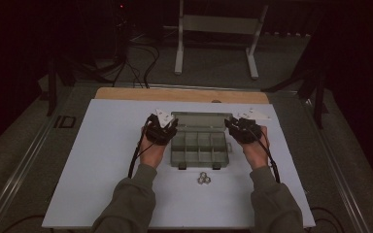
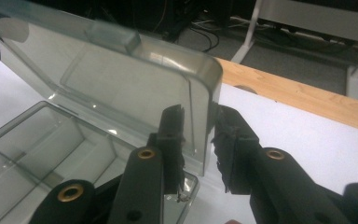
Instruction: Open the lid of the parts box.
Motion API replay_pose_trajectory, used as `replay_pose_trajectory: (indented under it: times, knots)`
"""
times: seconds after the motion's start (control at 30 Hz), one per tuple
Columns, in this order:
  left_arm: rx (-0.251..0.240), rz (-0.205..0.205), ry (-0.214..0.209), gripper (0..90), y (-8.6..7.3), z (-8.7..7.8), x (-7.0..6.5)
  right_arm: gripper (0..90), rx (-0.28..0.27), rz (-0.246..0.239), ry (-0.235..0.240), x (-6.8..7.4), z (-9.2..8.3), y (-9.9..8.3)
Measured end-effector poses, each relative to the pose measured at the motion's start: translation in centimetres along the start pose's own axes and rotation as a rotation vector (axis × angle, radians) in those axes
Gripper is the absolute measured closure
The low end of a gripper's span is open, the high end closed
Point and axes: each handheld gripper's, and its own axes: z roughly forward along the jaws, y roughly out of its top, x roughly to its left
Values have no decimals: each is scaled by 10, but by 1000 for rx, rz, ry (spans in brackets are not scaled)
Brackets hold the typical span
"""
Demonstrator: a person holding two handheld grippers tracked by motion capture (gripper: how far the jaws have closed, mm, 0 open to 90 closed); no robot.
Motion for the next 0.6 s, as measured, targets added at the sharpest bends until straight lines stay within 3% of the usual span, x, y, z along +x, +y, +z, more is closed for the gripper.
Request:
replay_pose_trajectory:
  times: [0.23, 0.6]
  knots:
    - [20, -16, 17, 744, -2, 11, 2, 768, 18, 39, -6, -5, 10, -2]
    - [98, -11, 30, 760, -11, 29, 3, 790, 52, 76, -19, -8, 26, -8]
